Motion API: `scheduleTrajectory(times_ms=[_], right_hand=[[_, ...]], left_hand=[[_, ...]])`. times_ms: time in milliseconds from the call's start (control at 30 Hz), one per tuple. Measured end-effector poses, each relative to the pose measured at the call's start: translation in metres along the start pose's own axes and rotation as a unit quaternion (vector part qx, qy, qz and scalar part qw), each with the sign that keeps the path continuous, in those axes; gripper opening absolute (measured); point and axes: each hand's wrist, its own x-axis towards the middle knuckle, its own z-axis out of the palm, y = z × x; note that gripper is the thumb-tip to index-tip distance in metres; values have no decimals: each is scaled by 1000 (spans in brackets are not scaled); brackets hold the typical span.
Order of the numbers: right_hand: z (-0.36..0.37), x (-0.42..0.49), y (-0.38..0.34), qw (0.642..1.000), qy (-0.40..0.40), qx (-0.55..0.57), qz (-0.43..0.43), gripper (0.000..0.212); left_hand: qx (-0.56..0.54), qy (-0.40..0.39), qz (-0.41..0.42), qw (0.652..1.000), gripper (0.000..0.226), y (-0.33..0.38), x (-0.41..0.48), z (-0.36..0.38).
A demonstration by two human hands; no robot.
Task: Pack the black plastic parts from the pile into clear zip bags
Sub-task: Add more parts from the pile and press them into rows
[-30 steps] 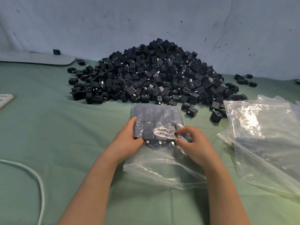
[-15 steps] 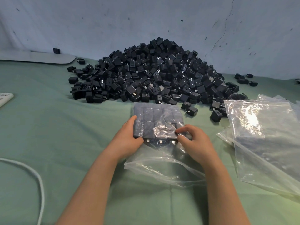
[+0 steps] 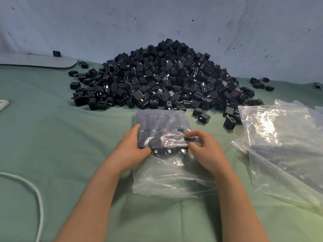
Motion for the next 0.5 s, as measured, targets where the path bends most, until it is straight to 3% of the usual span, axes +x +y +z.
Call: scheduleTrajectory(times_ms=[100, 233, 267, 400, 500], right_hand=[[-3, 2, -2, 1000, 15, -11, 12, 23], [-6, 16, -12, 997, 17, -68, 23, 34], [-5, 21, -15, 996, 10, -81, 27, 37], [4, 43, -26, 994, 3, -99, 40, 40], [10, 51, -27, 995, 10, -94, 44, 39]], left_hand=[[-9, -26, -22, 999, 84, 1, 7, -8], [-134, 34, -71, 988, 33, 7, 24, -7], [-149, 57, -79, 984, 30, 9, 28, -6], [-160, 81, -95, 979, 59, 13, 45, -4], [-162, 93, -87, 978, 55, 12, 50, -2]])
